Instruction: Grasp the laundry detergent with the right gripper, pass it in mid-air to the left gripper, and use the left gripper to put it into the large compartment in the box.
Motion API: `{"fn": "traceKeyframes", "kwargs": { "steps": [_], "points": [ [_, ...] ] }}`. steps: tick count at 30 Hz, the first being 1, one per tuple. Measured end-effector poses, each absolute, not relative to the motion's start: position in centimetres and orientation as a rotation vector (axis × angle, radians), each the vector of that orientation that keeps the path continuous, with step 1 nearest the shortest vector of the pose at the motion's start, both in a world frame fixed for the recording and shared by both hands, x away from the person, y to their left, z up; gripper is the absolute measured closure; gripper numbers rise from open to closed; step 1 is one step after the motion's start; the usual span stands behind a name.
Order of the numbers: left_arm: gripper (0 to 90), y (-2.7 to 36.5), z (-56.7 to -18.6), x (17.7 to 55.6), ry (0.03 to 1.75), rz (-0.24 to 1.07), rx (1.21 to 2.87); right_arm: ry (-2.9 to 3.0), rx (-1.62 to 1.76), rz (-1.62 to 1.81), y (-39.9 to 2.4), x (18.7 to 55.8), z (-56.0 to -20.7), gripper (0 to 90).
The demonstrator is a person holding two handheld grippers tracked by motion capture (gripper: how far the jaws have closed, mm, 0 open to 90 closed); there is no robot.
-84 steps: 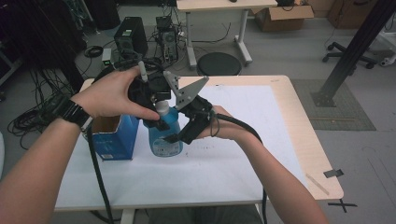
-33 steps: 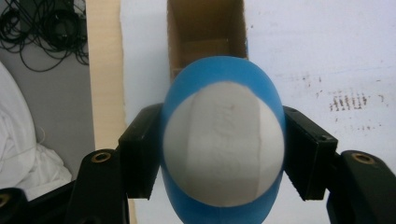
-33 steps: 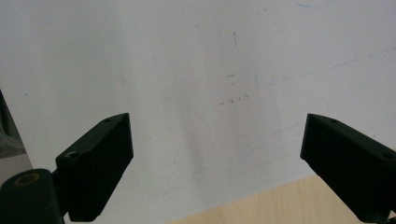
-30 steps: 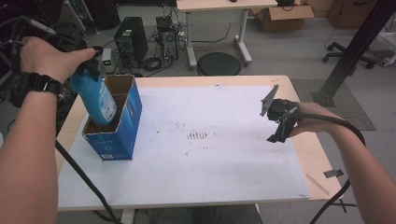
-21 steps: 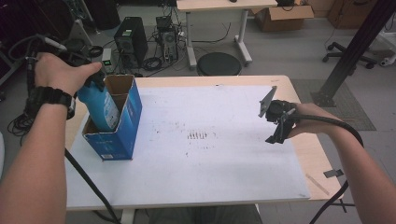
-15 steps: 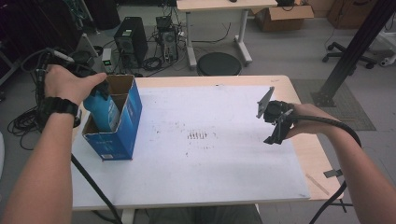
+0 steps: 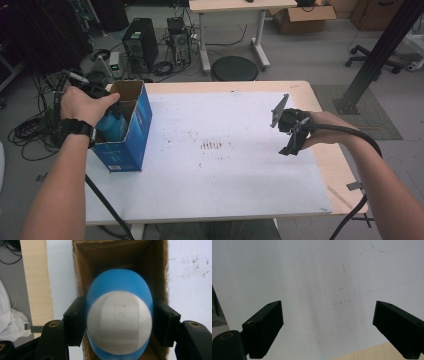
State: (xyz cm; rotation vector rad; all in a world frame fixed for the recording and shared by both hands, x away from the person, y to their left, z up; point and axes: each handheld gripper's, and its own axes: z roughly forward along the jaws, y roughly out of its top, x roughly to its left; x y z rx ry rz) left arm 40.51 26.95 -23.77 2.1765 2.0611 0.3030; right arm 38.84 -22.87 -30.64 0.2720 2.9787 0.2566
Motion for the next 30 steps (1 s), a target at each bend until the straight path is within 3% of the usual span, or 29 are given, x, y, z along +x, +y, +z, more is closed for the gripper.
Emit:
{"fn": "traceKeyframes", "kwargs": {
  "steps": [30],
  "points": [
    [37.8, 26.5, -27.2, 40.6, 2.062, 0.296, 2.208, 2.992, 0.274, 0.238, -22.5, 38.6, -31.2, 9.5]
  ]
}}
